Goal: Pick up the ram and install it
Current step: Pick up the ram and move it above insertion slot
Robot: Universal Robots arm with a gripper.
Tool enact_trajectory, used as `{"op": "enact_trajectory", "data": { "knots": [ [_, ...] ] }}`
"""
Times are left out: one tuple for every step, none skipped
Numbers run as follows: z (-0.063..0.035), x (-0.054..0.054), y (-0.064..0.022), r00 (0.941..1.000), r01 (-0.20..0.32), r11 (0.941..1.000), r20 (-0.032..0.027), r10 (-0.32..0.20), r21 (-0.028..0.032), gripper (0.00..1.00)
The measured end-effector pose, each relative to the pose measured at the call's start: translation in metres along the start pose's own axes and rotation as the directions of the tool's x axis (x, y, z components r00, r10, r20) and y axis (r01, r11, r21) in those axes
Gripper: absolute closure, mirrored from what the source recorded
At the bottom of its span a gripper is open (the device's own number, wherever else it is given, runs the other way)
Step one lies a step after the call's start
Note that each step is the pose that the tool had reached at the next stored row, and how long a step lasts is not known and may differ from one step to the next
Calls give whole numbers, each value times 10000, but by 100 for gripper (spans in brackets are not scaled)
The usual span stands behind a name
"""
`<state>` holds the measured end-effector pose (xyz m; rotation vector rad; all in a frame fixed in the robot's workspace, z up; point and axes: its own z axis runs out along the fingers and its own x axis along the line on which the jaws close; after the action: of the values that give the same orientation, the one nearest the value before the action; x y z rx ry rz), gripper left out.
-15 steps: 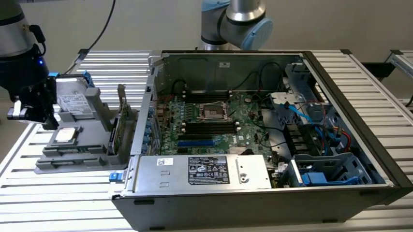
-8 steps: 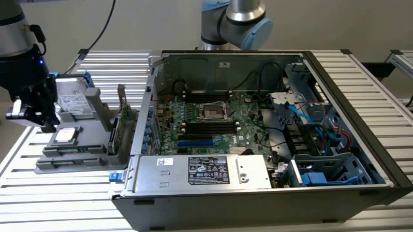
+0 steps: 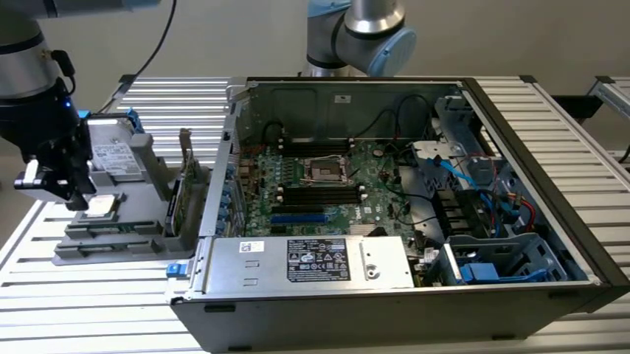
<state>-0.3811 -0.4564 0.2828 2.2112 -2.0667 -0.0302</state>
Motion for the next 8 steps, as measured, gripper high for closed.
{"op": "enact_trajectory", "data": {
  "knots": [
    [20,0,0,10000,0,10000,0,0,0,64],
    [38,-1,-1,10000,0,10000,0,0,0,64],
    [56,-1,-2,10000,-1,10000,1,1,0,64],
    [74,-1,-2,10000,-2,10000,0,2,-1,64],
    [91,-1,-4,10000,-1,10000,0,1,0,64],
    [111,1,-6,10000,-1,10000,1,1,0,64],
    [129,4,-7,10000,0,10000,0,0,0,64],
    [147,9,-8,10000,0,10000,0,0,0,64]
  ]
}}
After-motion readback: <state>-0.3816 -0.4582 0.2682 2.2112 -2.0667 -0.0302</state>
